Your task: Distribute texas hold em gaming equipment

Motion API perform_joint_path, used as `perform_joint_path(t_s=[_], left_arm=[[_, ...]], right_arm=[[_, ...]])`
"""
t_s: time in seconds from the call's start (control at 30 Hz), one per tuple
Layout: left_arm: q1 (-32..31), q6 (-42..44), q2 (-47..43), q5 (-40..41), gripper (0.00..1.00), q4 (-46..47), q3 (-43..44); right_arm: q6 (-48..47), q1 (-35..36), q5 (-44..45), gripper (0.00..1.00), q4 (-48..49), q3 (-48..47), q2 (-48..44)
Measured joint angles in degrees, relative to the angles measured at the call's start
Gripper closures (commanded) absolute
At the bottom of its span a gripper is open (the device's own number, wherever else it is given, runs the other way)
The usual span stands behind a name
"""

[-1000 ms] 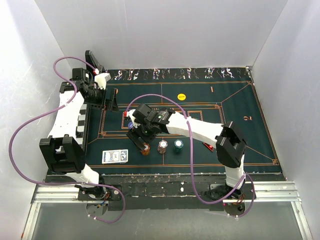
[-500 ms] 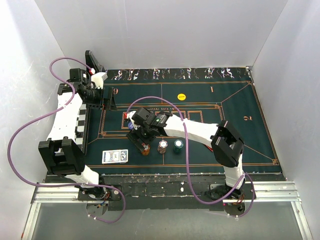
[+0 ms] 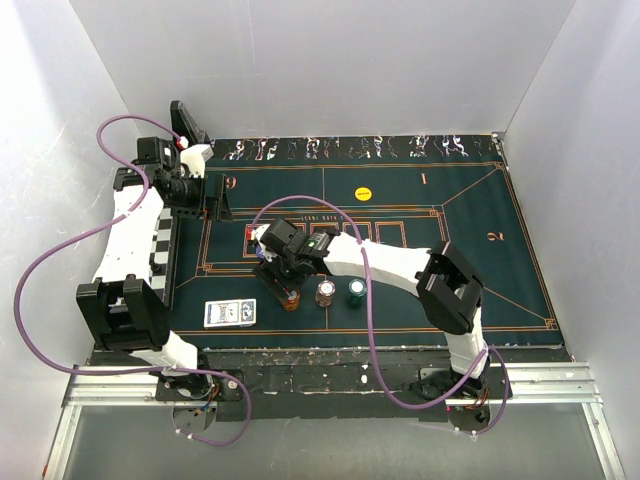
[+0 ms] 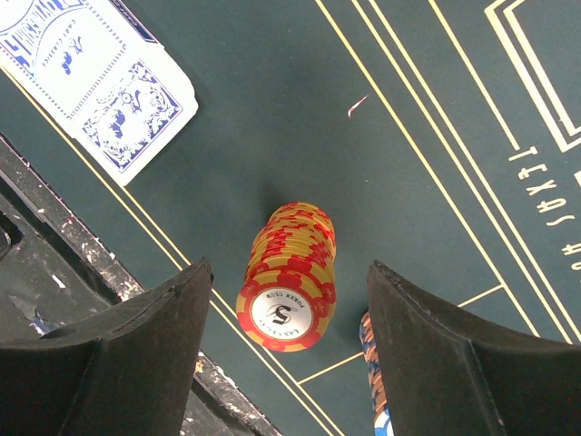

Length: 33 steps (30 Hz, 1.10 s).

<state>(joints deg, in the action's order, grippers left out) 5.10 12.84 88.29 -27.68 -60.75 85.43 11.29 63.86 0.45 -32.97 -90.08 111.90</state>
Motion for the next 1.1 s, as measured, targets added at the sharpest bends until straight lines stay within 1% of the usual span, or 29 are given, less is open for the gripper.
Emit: perform_joint_path(t_s=[0.13,0.33,0.57,0.77,0.8,0.83,0.9,0.93,1.0,1.1], left_arm=[[0.35,-0.04,0.00,-0.02,0.02,0.07,-0.04],[0.81,-0.28,0.00,-0.20,0.02,0.42,-0.35],[1.03,-0.46,0.00,-0.22,0.02,0.46,-0.39],[1.22,-0.46,0.00,-0.22,0.02,0.48,-0.42],[1.27,-0.46,0.00,-0.22,0.02,0.48,-0.42],[1.38,-0.46,0.00,-0.22,0.02,0.48,-0.42],[1.49,-0.46,0.00,-0.24,0.02,0.48,-0.42],[1.57,-0.46,0.00,-0.24,0.02,0.48,-0.42],[1.70,-0.46,0.00,-0.24,0.02,0.48,-0.42],[1.95,-0.46,0.00,-0.35,0.02,0.48,-0.42]], right_arm=[[0.44,0.11,0.00,0.32,0.09,0.00,0.90],[0.57,0.44,0.09,0.34,0.17,0.35,1.53],[0.68,0.52,0.70,0.44,0.20,1.40,1.53],[0.87,0.63,0.94,0.58,0.20,1.49,1.53],[0.92,0.66,0.94,0.62,0.20,1.49,1.53],[0.94,0.66,0.98,0.69,0.20,1.49,1.53],[0.94,0.66,1.03,0.81,0.20,1.49,1.53],[0.94,0.66,1.05,0.85,0.20,1.49,1.53],[0.94,0.66,1.07,0.89,0.20,1.49,1.51],[0.76,0.68,1.38,0.93,0.02,1.27,1.51]])
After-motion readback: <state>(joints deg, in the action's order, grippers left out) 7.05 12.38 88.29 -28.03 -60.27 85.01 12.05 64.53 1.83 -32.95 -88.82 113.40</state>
